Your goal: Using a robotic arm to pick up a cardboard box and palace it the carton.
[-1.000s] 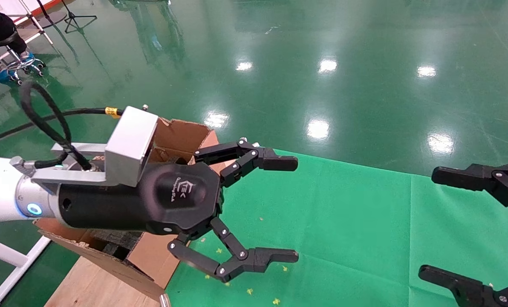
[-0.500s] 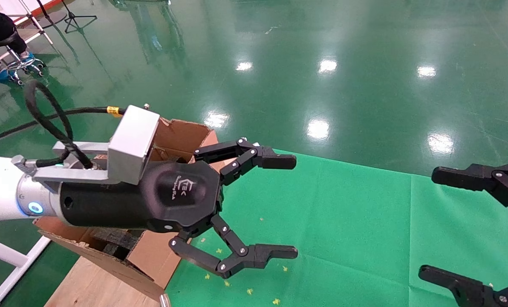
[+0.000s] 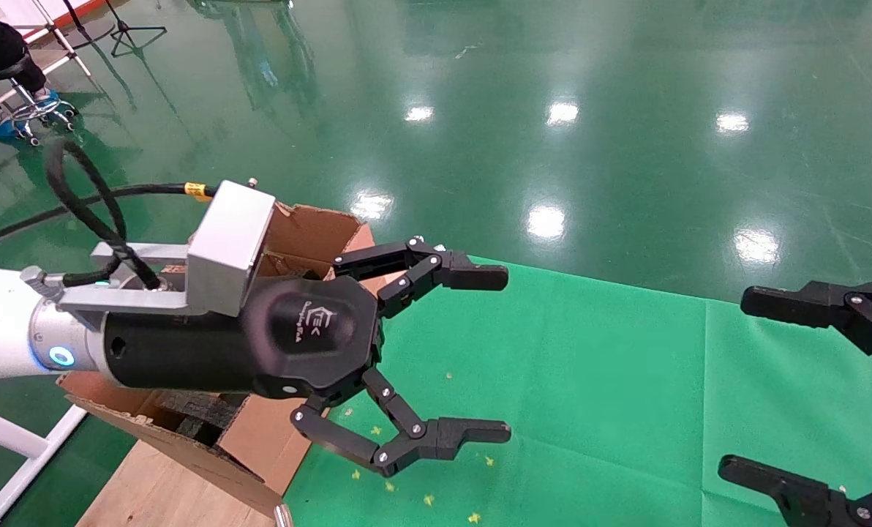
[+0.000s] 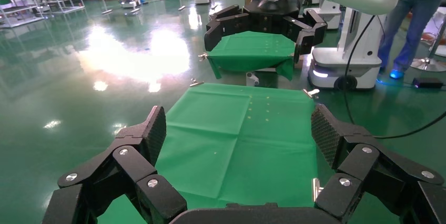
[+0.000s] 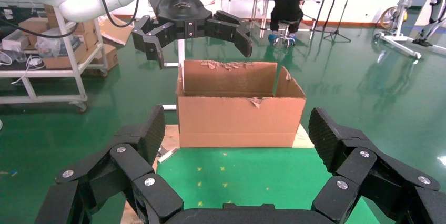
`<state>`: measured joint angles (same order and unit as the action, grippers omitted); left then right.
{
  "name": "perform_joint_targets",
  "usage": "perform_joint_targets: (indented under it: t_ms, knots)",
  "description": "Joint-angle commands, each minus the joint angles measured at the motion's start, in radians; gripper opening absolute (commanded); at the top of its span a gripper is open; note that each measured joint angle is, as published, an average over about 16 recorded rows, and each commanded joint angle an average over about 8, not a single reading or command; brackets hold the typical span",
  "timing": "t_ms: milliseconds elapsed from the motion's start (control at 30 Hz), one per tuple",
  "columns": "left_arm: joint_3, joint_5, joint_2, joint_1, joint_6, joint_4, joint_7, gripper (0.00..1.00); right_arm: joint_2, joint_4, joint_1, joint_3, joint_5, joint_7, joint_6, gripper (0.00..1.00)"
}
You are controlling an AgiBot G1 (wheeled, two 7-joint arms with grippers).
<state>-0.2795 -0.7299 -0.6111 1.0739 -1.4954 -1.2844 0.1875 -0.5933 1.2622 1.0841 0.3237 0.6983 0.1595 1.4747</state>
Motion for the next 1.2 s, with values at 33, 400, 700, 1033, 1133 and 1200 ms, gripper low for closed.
perform_joint_targets:
  t_ms: [33,400,700,1033,1133,1200]
  knots:
    - [0.000,0.000,0.000,0.000,0.000,0.000,0.000,1.00,0.000,0.000,0.000,0.000,0.000,0.000,0.000,1.00]
    - [0.000,-0.001,0.000,0.001,0.000,0.001,0.000,1.00,0.000,0.000,0.000,0.000,0.000,0.000,0.000,1.00]
    - [0.000,-0.001,0.000,0.001,0.000,0.001,0.000,1.00,0.000,0.000,0.000,0.000,0.000,0.000,0.000,1.00]
    - [0.000,-0.001,0.000,0.001,0.000,0.001,0.000,1.00,0.000,0.000,0.000,0.000,0.000,0.000,0.000,1.00]
    - [0.000,-0.001,0.000,0.001,0.000,0.001,0.000,1.00,0.000,0.000,0.000,0.000,0.000,0.000,0.000,1.00]
    - [0.000,-0.001,0.000,0.001,0.000,0.001,0.000,1.00,0.000,0.000,0.000,0.000,0.000,0.000,0.000,1.00]
